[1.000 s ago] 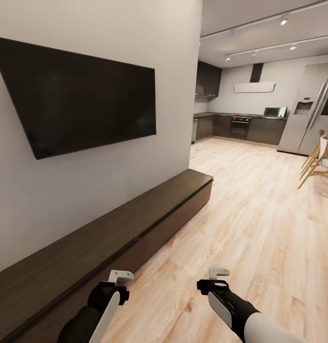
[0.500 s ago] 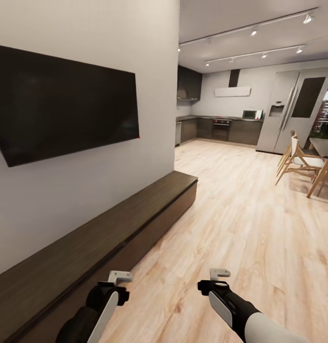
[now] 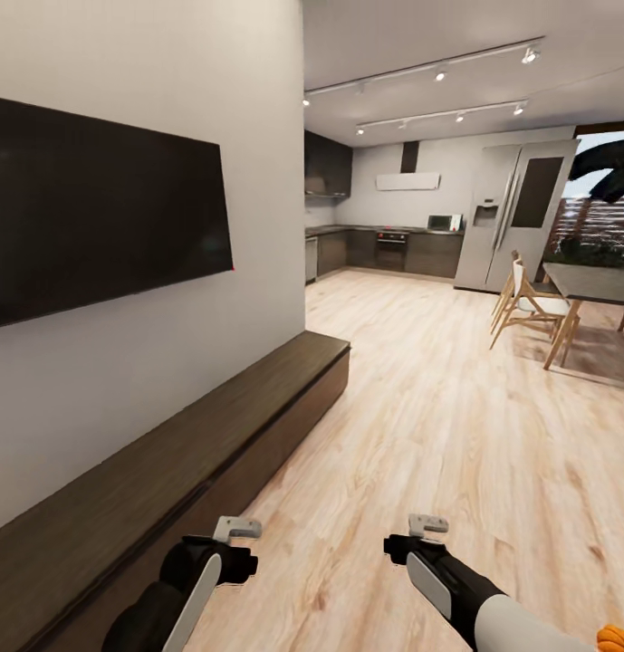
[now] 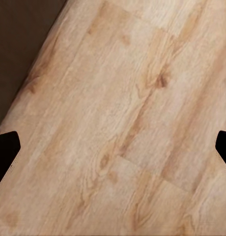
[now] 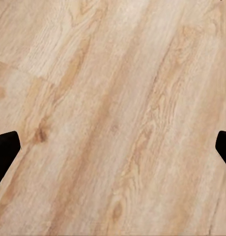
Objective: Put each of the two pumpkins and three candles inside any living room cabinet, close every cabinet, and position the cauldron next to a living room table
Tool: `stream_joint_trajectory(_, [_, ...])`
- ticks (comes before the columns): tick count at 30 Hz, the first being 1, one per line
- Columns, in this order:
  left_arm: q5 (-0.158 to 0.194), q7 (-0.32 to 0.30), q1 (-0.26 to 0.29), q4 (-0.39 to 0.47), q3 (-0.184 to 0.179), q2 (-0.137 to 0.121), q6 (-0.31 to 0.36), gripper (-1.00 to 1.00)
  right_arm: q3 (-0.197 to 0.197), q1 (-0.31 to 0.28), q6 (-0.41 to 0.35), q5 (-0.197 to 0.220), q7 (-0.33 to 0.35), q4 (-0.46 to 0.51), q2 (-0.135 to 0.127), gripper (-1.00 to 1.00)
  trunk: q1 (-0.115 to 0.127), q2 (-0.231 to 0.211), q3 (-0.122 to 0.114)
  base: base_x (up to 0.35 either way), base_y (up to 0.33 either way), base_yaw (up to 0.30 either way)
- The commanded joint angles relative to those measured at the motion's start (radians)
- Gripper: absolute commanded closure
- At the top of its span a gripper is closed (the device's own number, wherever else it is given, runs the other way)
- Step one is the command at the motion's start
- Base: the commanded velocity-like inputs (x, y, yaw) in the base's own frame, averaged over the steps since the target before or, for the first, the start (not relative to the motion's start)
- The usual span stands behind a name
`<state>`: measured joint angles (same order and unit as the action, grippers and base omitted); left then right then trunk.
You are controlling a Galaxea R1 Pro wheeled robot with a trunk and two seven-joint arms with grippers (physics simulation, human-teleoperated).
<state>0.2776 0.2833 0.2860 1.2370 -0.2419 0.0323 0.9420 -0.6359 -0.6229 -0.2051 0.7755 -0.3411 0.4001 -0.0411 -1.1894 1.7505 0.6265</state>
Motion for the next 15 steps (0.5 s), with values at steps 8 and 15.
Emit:
stream_joint_trajectory(8, [0.006,0.013,0.0,0.001,-0.002,0.001,0.001,-1.0,-0.01,-0.001,-0.004,0.01,0.005,0.003,-0.002,-1.0,0.0,0.001,-0.001,0.327,0.0,-0.055])
stream_joint_trajectory(15, [0.006,0.01,-0.001,0.004,-0.002,0.0,0.001,-1.0,-0.01,-0.001,-0.005,0.011,0.007,0.003,-0.002,-1.0,0.0,0.001,-0.005,0.334,0.0,-0.238])
